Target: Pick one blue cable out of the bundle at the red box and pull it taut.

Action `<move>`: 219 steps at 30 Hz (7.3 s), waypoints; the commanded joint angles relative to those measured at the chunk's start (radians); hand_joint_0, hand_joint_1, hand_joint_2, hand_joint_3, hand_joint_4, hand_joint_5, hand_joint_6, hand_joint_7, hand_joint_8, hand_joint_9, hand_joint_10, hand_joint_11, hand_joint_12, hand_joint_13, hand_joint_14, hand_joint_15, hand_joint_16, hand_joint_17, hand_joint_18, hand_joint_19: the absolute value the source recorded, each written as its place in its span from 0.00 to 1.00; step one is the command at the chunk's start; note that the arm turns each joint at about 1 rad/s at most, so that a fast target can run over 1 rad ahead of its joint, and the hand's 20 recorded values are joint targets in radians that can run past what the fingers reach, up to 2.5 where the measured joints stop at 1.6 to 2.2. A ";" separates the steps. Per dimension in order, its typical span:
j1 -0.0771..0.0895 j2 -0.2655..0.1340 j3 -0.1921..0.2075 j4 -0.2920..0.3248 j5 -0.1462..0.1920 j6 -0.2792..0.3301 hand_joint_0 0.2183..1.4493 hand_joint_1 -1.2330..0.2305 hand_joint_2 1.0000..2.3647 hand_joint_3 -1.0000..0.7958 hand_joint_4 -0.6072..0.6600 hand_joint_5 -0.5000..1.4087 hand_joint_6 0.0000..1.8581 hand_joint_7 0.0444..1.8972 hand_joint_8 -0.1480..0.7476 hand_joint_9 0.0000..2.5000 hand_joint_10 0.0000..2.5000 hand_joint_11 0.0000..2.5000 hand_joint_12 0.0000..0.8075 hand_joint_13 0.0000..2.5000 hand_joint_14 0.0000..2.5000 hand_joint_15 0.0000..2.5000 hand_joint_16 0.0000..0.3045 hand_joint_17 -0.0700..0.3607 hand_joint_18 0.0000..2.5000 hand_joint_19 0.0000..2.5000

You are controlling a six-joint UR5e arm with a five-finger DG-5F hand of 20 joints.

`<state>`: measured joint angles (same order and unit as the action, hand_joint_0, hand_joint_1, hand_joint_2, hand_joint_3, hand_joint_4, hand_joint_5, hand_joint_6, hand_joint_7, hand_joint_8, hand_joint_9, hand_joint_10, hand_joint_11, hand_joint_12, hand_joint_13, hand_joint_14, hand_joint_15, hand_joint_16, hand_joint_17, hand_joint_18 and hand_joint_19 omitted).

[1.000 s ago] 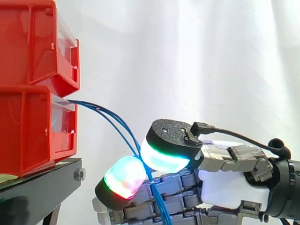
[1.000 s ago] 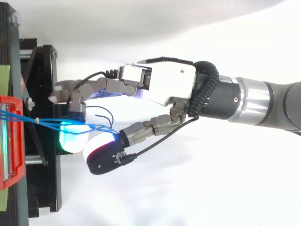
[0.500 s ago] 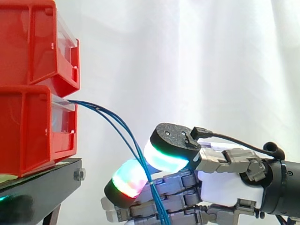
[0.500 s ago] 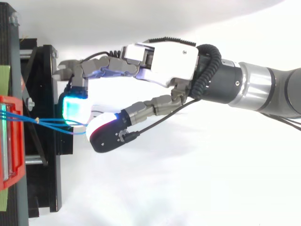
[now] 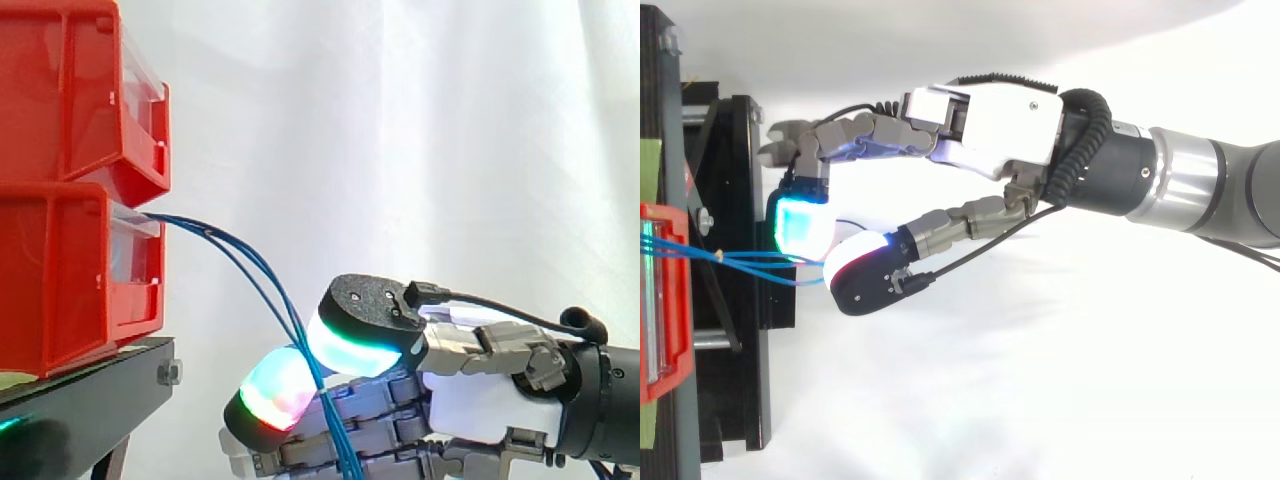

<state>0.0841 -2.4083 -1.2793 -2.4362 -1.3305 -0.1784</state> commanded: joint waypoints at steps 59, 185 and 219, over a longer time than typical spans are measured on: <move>-0.014 0.081 0.049 -0.281 -0.046 0.071 0.33 0.27 0.02 0.47 0.61 0.17 0.45 0.50 0.56 0.24 0.00 0.10 0.48 0.12 0.00 0.05 0.20 0.48 0.14 0.07; -0.072 0.186 0.051 -0.475 -0.141 0.054 0.31 0.28 0.02 0.48 0.60 0.17 0.47 0.55 0.57 0.28 0.00 0.17 0.49 0.13 0.00 0.05 0.20 0.48 0.15 0.08; -0.072 0.186 0.057 -0.478 -0.139 0.050 0.36 0.22 0.01 0.39 0.61 0.17 0.46 0.51 0.55 0.27 0.00 0.16 0.49 0.12 0.00 0.05 0.20 0.48 0.14 0.07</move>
<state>0.0123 -2.2228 -1.2235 -2.9141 -1.4697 -0.1288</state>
